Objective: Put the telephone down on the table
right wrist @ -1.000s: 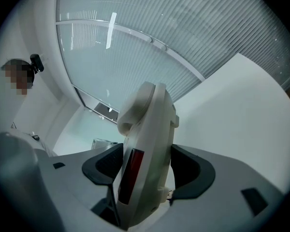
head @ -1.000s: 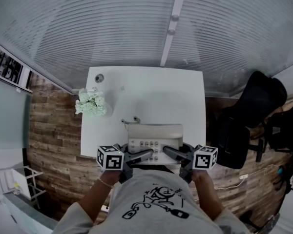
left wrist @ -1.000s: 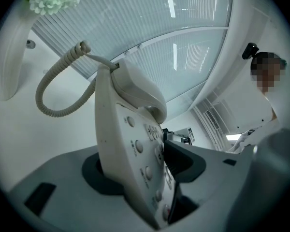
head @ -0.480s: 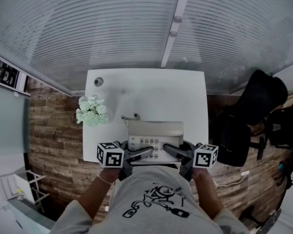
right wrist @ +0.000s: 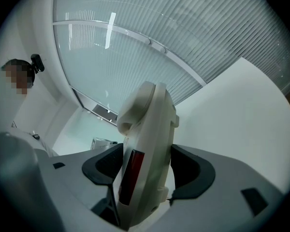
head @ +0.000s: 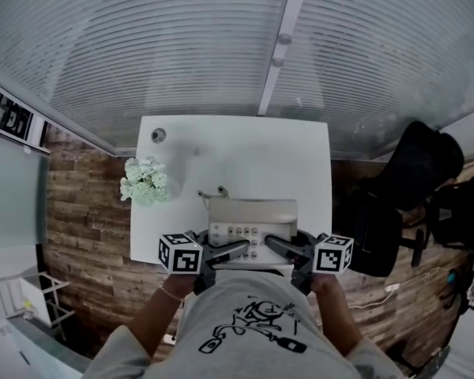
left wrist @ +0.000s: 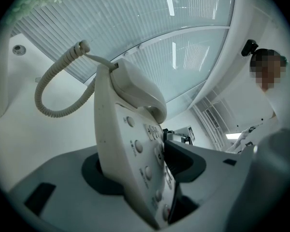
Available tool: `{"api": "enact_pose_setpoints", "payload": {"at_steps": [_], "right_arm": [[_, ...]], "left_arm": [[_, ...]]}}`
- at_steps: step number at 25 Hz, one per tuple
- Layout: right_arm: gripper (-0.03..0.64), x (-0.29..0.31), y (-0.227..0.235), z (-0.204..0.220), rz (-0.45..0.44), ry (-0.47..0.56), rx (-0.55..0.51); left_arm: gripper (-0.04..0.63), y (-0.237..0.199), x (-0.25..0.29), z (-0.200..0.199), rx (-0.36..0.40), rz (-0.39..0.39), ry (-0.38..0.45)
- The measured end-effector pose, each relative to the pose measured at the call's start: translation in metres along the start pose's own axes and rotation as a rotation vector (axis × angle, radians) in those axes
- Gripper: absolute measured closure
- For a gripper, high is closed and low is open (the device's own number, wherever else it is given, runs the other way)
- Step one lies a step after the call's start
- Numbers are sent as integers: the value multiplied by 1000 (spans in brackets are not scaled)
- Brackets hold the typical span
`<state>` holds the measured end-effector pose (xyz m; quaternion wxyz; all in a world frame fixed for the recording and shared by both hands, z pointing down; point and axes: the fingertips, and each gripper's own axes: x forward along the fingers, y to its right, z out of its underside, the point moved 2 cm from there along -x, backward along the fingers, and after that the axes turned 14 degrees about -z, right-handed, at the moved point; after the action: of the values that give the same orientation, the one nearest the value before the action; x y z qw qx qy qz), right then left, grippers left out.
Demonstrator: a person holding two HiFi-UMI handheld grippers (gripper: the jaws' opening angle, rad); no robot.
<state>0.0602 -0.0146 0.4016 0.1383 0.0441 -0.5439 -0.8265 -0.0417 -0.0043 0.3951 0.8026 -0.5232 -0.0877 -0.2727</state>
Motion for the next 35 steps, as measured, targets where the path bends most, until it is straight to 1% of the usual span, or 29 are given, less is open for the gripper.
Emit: {"api": "enact_pose_setpoints", "payload": {"at_steps": [4,9,13,18,24,29,35], "right_arm": [[308,-6,3,0,-1,-4,7],[308,-12,9,2,1,0,21],[308,-13,14,5,3,4,34],[308,-14,26,10,16,5,43],[308,-16,46,11,25,12,56],[308,-13,62,11,38,-2,55],[308,-11,81,20,39,-22,78]], "left_arm": [[337,1,7,3,2,-13,4],[331,0,13,8,-19,-29,4],[321,-4,17,11,-10,-44,-3],[308,-14,24,16,6,-61,-20],[297,-29,38,22,-21,-72,-36],[279,-45,48,24,-26,-91,-49],[271,-62,58,34,-46,-111,-72]]}}
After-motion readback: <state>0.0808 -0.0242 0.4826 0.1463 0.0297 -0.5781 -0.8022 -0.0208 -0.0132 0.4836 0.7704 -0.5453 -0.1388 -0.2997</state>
